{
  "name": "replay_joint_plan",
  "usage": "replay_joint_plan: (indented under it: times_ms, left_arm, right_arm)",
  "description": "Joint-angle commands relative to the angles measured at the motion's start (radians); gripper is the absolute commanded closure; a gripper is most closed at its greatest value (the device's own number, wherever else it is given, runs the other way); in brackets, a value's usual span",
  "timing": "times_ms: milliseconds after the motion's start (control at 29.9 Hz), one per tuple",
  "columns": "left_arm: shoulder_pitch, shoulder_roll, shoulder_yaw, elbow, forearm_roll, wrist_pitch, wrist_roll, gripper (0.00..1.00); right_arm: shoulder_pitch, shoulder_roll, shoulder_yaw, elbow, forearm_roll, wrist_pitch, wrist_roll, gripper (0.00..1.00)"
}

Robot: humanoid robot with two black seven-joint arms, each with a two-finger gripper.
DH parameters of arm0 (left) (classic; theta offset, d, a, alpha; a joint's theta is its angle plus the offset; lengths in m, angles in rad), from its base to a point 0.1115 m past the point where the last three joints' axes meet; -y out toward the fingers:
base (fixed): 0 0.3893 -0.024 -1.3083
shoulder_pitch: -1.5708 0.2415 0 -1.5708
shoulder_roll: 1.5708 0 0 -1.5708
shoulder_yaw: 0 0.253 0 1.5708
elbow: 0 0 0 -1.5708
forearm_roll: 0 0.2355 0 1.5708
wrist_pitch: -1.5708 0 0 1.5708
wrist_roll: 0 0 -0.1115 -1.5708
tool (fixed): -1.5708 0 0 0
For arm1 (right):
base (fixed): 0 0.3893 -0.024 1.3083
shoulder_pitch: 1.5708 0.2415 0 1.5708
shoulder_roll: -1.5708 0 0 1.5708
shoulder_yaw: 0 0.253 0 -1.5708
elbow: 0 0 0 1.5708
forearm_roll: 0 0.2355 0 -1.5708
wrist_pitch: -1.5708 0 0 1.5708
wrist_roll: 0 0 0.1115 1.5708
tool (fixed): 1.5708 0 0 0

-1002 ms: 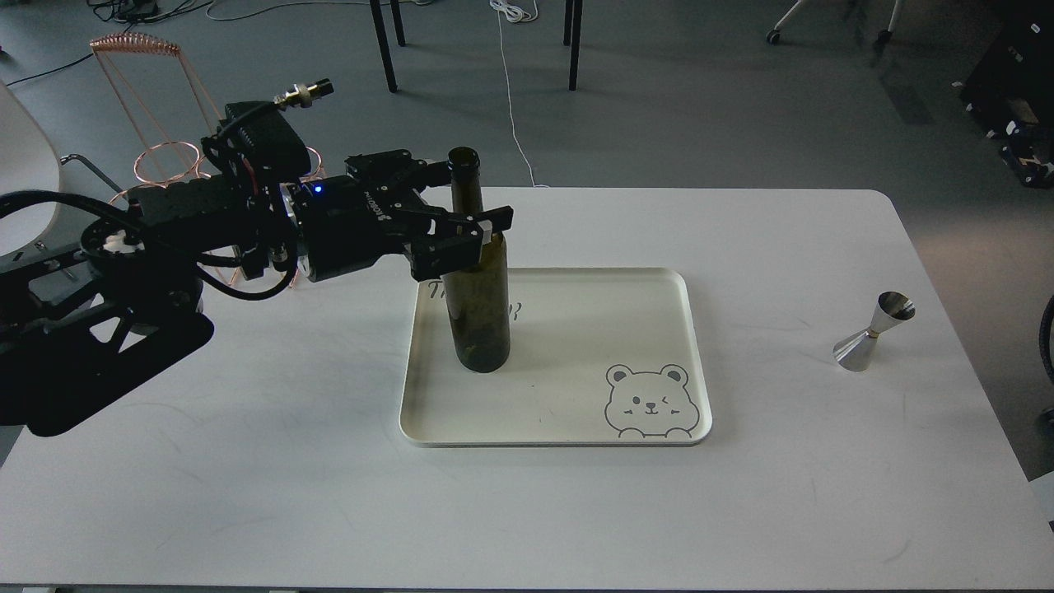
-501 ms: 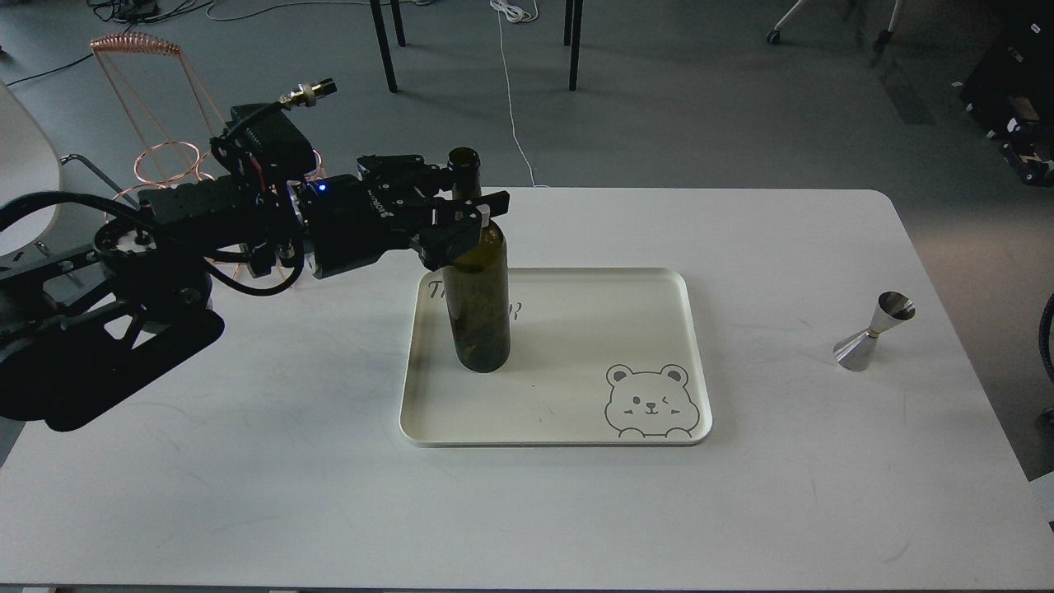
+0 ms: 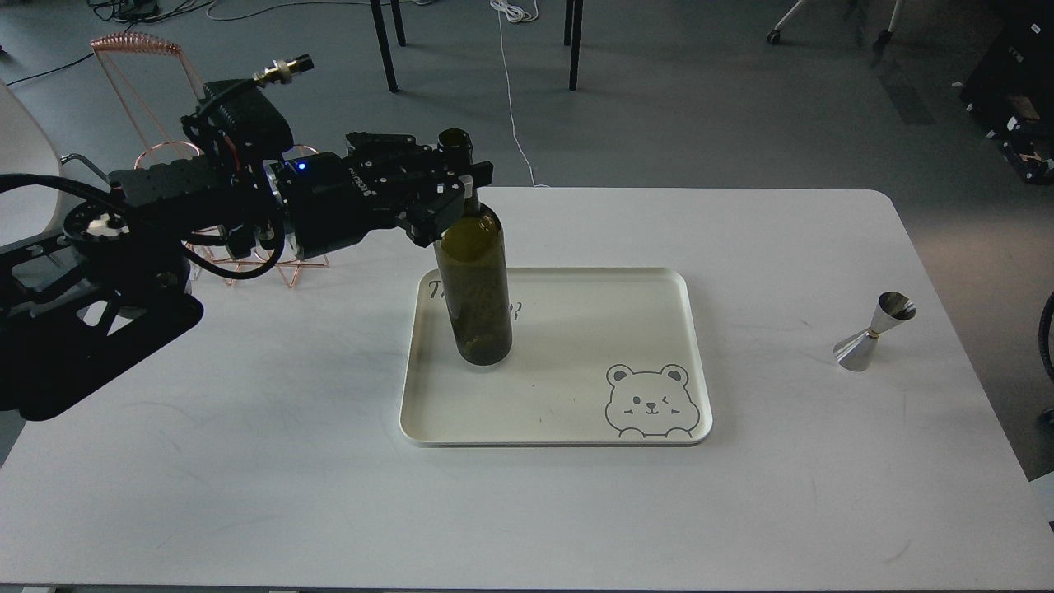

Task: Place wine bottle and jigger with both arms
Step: 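Lift the bottle off the tray and carry it over the copper rack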

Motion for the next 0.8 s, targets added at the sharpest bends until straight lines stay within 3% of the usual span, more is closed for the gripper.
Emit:
replay_joint_plan:
  times_ms: [0,200,368,768]
  left_arm:
    - [-0.081,0.094,-0.013,-0.002,-0.091,-0.012,-0.007,0.89]
    - [-0.161,0.252,-0.001,0.047,-0.174,-0.015,-0.010,0.89]
    - [-0.190,0.265,0.002,0.174,-0.165,-0.015,-0.043,0.89]
    - [-0.204,0.249,0.007,0.401,-0.108,-0.012,-0.054,0.89]
  right_arm:
    - [0.009,-0.003,-0.001,0.000,-0.001,0.002,0.000,0.02]
    - [0.011,-0.008,-0.001,0.000,0.000,0.002,0.000,0.02]
    - [0.012,-0.002,-0.005,0.001,-0.001,0.002,0.000,0.02]
    - [0.015,-0.008,-0.006,0.001,-0.001,0.003,-0.001,0.02]
